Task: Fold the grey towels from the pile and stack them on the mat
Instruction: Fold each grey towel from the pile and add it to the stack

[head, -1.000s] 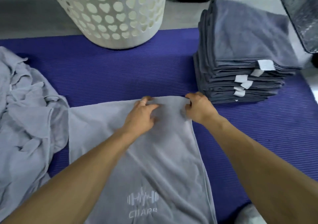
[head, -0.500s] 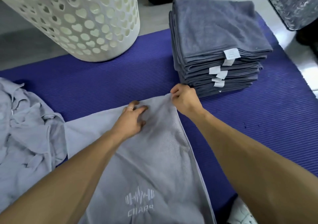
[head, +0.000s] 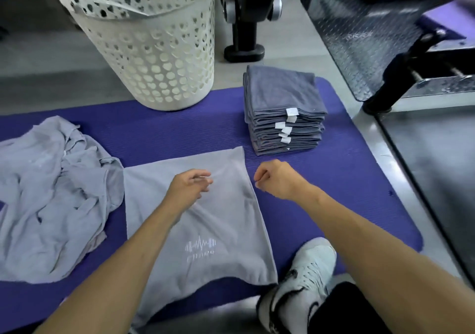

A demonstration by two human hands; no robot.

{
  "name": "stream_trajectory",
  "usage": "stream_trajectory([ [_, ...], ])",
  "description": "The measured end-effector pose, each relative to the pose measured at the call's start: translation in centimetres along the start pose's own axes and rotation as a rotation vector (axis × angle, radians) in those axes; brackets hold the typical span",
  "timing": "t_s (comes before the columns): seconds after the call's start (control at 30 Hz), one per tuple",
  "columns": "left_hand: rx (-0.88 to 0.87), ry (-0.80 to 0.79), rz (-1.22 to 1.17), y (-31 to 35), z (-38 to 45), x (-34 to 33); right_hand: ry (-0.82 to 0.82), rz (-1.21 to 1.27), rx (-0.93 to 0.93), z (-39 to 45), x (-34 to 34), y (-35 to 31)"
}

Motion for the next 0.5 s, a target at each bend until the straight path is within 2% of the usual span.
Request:
stream_trajectory([
  [0.13, -0.001, -0.017, -0.071, -0.1, -7.0, 0.1, 0.041, 0.118, -0.071, -7.8, -1.9, 1.9],
  [0.27, 0.027, -0.052, -0.088, -1.7, -12.7, -0.5, 0.061, 0.237, -0.224, -14.2, -4.8, 5.4],
  [0.5, 0.132, -0.095, -0.069, -6.6, -18.6, -3.9, 0.115, 0.435, -0.420, -18.2, -10.7, 11.1],
])
Point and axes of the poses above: each hand's wrist, its own z-axis towards the middle knuckle, its own x-axis out of the back of the hand, y = z × x, the point moved 5 cm from there along z, towards the middle knuckle, and after that the axes turned 4 degrees about -x, right-handed, at the moved point
